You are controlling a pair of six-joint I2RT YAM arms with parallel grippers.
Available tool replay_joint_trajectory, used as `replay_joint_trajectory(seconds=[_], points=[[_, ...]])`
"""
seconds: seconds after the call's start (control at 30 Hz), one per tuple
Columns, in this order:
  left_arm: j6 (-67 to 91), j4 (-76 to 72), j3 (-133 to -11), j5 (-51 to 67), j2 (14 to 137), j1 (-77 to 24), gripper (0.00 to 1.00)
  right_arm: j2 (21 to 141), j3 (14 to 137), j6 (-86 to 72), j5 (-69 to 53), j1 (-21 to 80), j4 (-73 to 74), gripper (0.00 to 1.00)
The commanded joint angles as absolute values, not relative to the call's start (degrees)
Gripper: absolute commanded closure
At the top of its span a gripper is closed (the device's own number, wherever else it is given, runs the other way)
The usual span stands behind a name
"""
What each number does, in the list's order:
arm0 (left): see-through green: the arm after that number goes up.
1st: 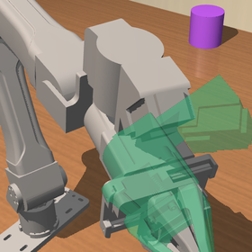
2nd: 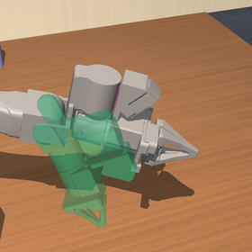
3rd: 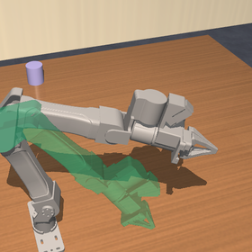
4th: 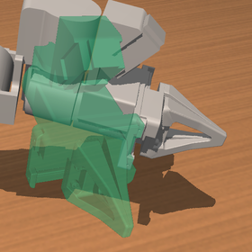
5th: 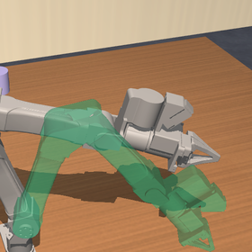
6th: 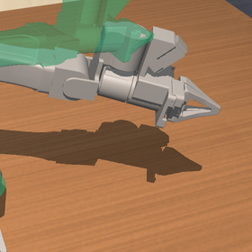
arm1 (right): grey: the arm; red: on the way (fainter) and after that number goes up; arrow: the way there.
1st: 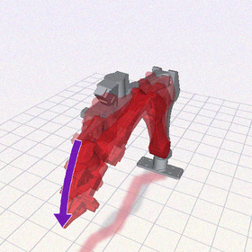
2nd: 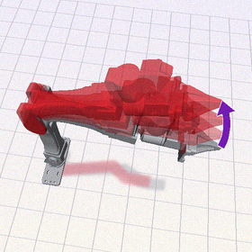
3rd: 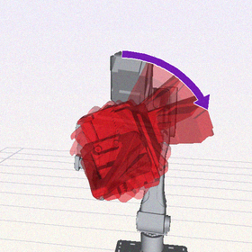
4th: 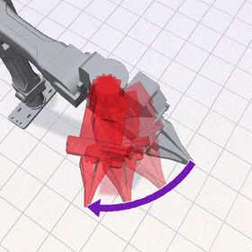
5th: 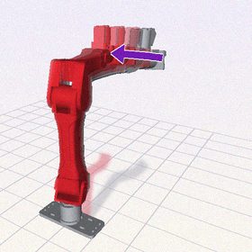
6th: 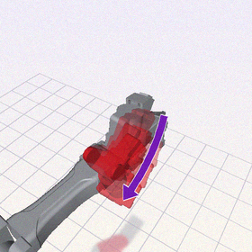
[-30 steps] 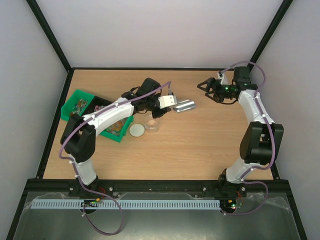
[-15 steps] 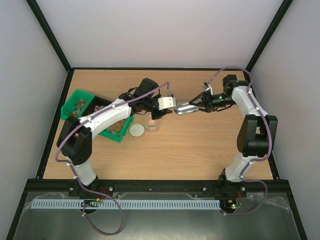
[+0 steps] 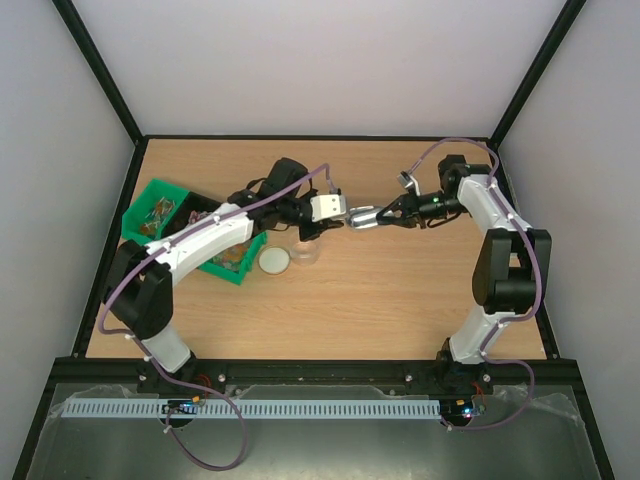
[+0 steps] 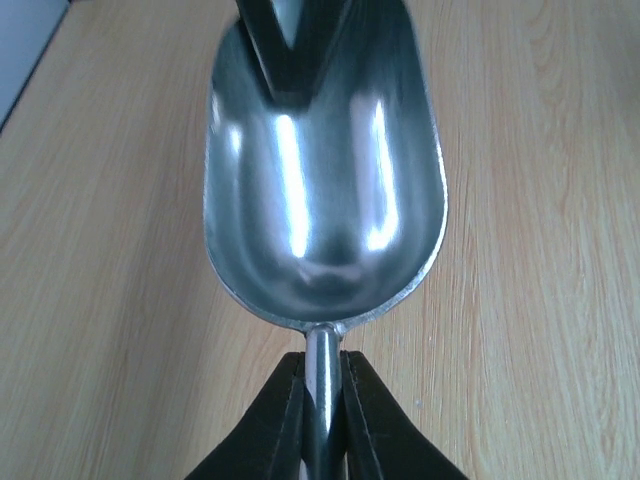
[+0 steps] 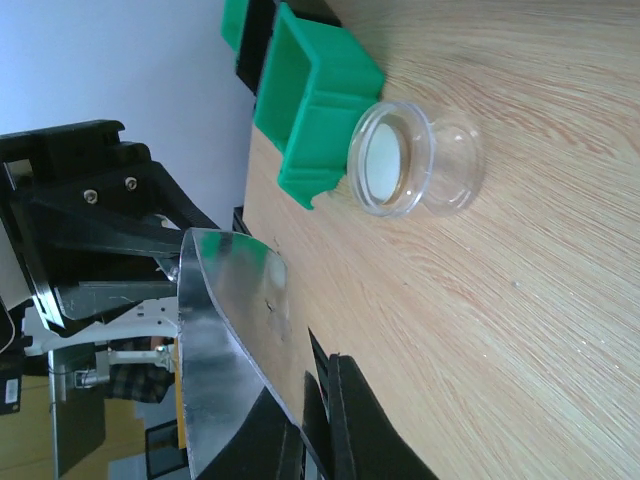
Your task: Pack the candies
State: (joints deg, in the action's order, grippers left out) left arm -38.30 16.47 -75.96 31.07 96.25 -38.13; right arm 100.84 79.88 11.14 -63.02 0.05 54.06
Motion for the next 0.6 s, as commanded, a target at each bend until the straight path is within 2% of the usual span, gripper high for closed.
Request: replay_joint_trajectory(seconds=[0.0, 0.1, 0.57], points=[[-38.19, 14.05, -74.16, 36.39, 92.99, -37.42, 0.81, 100.52, 79.71, 12.21, -68.37, 0.44, 57.89, 0.99], [-37.81, 13.83, -73.8, 37.05, 92.47, -37.18, 0.74, 100.46, 79.57, 13.22, -69.66, 0.43, 58.72, 0.99], [-34.16, 12.11, -72.23, 37.48, 90.56, -36.62, 0.73, 100.97, 79.36, 14.17, -69.05, 0.43, 58.26, 0.99]])
